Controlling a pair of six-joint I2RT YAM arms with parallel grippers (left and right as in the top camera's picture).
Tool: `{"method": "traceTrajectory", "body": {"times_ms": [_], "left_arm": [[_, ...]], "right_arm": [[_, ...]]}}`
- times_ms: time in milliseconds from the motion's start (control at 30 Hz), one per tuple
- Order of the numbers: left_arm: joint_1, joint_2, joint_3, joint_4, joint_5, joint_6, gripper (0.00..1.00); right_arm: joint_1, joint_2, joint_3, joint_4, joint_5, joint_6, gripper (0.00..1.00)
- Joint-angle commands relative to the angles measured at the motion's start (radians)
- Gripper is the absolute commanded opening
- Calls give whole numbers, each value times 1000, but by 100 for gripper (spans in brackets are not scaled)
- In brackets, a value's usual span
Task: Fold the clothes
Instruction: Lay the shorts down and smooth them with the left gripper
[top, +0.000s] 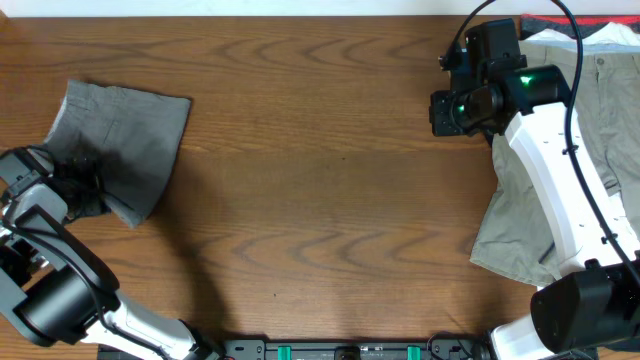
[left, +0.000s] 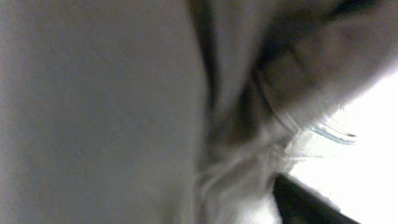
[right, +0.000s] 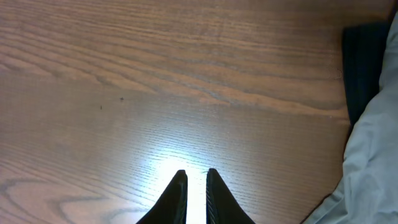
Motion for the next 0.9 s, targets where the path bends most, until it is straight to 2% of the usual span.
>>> {"method": "traceTrajectory", "body": {"times_ms": [0, 67, 333, 500, 533, 567, 600, 633, 867], "left_arm": [[0, -31, -11, -82, -10, 104, 91], [0, -73, -11, -141, -21, 158, 98], [1, -386, -11, -468, -84, 385, 98], [0, -630, -11, -536, -171, 526, 98], [0, -660, -11, -531, -206, 538, 95], [0, -681, -11, -523, -236, 558, 60], [-1, -693, -11, -503, -254, 588, 20], [-3, -693, -11, -484, -262, 610, 7], [-63, -515, -17, -277, -250, 744, 6]], "right_arm": [[14, 7, -2, 0, 2, 0, 12], [19, 7, -2, 0, 1, 0, 13], [32, 7, -2, 6, -2, 0, 14], [37, 7, -2, -17, -28, 0, 15], [37, 7, -2, -21, -36, -1, 15], [37, 7, -2, -25, -44, -1, 15], [37, 7, -2, -28, -51, -2, 15], [38, 7, -2, -29, -59, -2, 15], [61, 7, -2, -43, -80, -4, 16]]}}
